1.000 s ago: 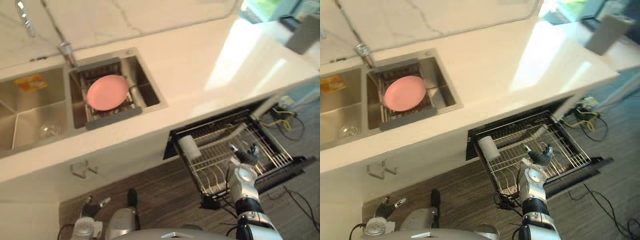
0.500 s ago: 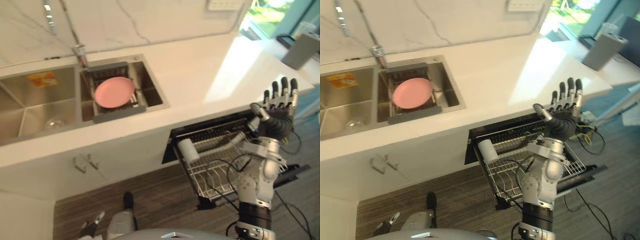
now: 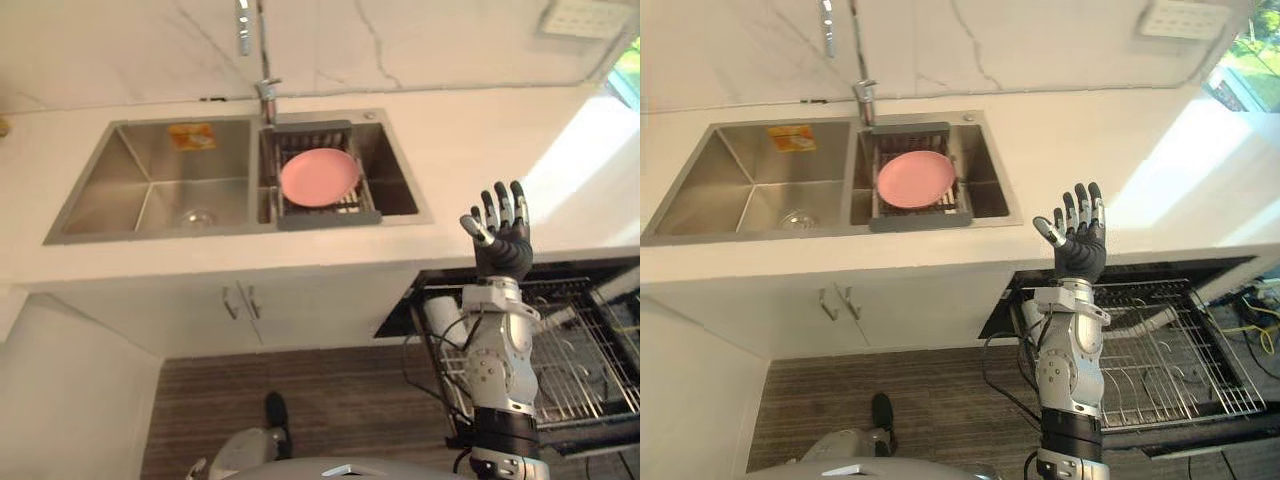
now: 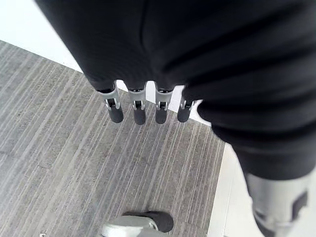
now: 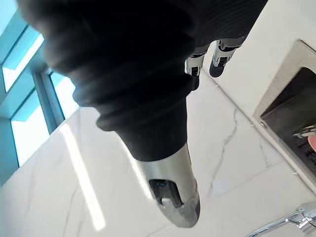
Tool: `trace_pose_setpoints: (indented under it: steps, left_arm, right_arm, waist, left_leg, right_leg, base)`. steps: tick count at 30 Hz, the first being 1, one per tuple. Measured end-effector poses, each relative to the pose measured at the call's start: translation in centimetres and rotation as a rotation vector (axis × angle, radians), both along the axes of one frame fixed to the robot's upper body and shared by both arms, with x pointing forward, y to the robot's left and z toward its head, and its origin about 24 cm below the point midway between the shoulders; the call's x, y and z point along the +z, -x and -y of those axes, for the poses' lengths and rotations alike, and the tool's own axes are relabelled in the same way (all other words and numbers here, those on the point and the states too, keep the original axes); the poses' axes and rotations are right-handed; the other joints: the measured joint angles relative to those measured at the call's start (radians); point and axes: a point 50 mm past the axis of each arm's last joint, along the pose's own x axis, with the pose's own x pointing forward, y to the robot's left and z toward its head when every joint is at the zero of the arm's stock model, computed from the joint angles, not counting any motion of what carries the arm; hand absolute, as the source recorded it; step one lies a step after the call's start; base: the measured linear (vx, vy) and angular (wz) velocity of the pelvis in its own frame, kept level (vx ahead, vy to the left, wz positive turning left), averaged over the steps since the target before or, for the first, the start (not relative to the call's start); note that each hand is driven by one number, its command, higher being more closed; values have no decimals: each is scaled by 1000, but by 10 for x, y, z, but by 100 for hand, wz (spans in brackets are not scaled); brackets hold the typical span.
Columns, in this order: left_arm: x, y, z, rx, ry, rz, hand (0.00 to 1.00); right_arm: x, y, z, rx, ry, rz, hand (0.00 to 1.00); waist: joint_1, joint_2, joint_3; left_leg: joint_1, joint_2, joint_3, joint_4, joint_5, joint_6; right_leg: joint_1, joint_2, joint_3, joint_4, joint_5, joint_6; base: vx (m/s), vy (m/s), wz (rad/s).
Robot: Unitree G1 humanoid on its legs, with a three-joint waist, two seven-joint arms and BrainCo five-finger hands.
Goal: Walk over to the sink, pick up the cup, carry it to the dishwasher, place the cup inside the dishwasher, then close the dishwasher door
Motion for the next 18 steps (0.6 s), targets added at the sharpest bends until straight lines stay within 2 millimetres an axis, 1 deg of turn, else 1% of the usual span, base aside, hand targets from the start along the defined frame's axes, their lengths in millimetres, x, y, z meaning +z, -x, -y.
trace_pose_setpoints:
  steps: [1, 2, 3, 4, 5, 6, 7, 8, 9, 10, 11, 12, 13, 14, 15, 16, 17, 18]
  left_arm:
    - [1, -3, -3, -32, -6, 8, 0]
    - [1, -7, -3, -44, -7, 13, 0]
    - [3, -14, -9, -52, -23, 27, 0]
    - [4, -16, -14, -52, -33, 28, 0]
    - [4, -17, -15, -52, -31, 27, 0]
    - [4, -17, -14, -53, -25, 26, 0]
    - [4, -17, -14, -57, -11, 27, 0]
    - [4, -17, -14, -58, 0, 33, 0]
    - [4, -17, -15, -57, 4, 34, 0]
    - [5, -14, -22, -68, -11, 25, 0]
    - [7, -14, -31, -82, -30, 23, 0]
    - [6, -15, -26, -85, -18, 20, 0]
    - [5, -11, -25, -73, -17, 8, 0]
    - [5, -9, -23, -72, -9, 4, 0]
    - [4, -9, -21, -71, -3, 6, 0]
    - [3, -8, -17, -70, 11, 4, 0]
    - [0, -16, 0, -158, 32, 20, 0]
    - [0, -16, 0, -158, 32, 20, 0]
  right_arm:
    - [-9, 1, 3, -26, -16, -41, 0]
    - [-13, 2, 4, -34, -22, -58, 0]
    - [-18, 6, 4, -44, -32, -74, 0]
    - [-17, 6, 3, -44, -37, -70, 0]
    - [-15, 6, 2, -43, -39, -57, 0]
    - [-14, 6, 2, -43, -39, -53, 0]
    - [-12, 6, 2, -42, -37, -45, 0]
    - [-9, 8, 2, -45, -34, -30, 0]
    - [-8, 9, 2, -47, -33, -21, 0]
    - [-10, 9, 0, -49, -49, -21, 0]
    - [-5, 11, 2, -56, -41, 5, 0]
    - [-5, 12, 5, -66, -37, 6, 0]
    - [-8, 15, 6, -68, -32, -9, 0]
    - [-7, 15, 6, -67, -26, -8, 0]
    - [-6, 15, 6, -66, -23, -4, 0]
    - [-5, 15, 7, -67, -19, -2, 0]
    - [-5, 15, 12, -36, 19, -39, 0]
    - [-5, 15, 12, -36, 19, -39, 0]
  waist:
    - [-6, 12, -1]
    - [-9, 9, 7]
    - [-13, -3, 20]
    - [-12, -7, 26]
    - [-11, -14, 30]
    - [-9, -19, 29]
    - [-6, -23, 26]
    - [-9, -22, 25]
    - [-16, -25, 24]
    - [-24, -94, -6]
    - [-37, -74, 5]
    - [-28, -72, 5]
    - [-26, -61, -8]
    - [-22, -44, -14]
    - [-20, -42, -15]
    - [-19, -39, -15]
    - [-54, 29, -62]
    - [-54, 29, -62]
  left_leg:
    - [14, -1, -28, 2, -4, 6]
    - [24, 1, -49, 3, -6, 9]
    - [47, 10, -92, 1, -13, 16]
    - [61, 11, -102, 0, -17, 20]
    - [78, 12, -103, 0, -24, 24]
    - [88, 12, -103, 0, -29, 26]
    - [99, 13, -102, 0, -41, 26]
    - [103, 14, -102, -1, -54, 20]
    - [105, 13, -104, -1, -71, -1]
    - [112, -26, -92, 29, -138, -66]
    - [58, 8, -118, 237, -188, 2]
    - [65, 6, -112, 241, -222, 5]
    - [80, 32, -82, 231, -232, 0]
    - [95, 42, -63, 210, -228, -5]
    - [100, 46, -51, 197, -226, -9]
    - [105, 48, -35, 177, -213, -23]
    - [236, 60, 6, 0, -166, -70]
    - [236, 60, 6, 0, -166, -70]
  right_leg:
    - [-83, -24, 106, 180, 53, -50]
    - [-110, -16, 162, 231, 33, -4]
    - [-148, 37, 240, 265, -35, 96]
    - [-168, 59, 263, 248, -61, 116]
    - [-191, 82, 286, 219, -76, 130]
    - [-208, 95, 295, 201, -78, 136]
    - [-243, 121, 318, 164, -76, 140]
    - [-270, 150, 332, 106, -61, 148]
    - [-275, 165, 335, 64, -46, 144]
    - [-294, 133, 340, -46, -26, 108]
    - [-297, 128, 339, -39, 29, 132]
    - [-284, 134, 347, -46, 51, 144]
    - [-241, 148, 334, -113, 82, 139]
    - [-225, 171, 335, -173, 116, 134]
    - [-219, 176, 336, -199, 136, 132]
    - [-207, 181, 331, -246, 186, 121]
    - [-93, 231, 264, -374, 245, 148]
    - [-93, 231, 264, -374, 246, 148]
  base:
    - [84, 79, 79]
    - [125, 89, 96]
    - [122, 36, 81]
    - [117, 11, 71]
    - [71, -16, 26]
    - [88, -43, 11]
    - [79, -51, 14]
    - [76, -51, 22]
    - [93, -49, 31]
    - [224, -129, 46]
    - [254, -130, 32]
    - [234, -95, 25]
    - [141, -24, -14]
    - [136, -25, -19]
    - [134, -47, -38]
    - [87, -26, -26]
    - [44, -13, -16]
    - [0, 0, 0]
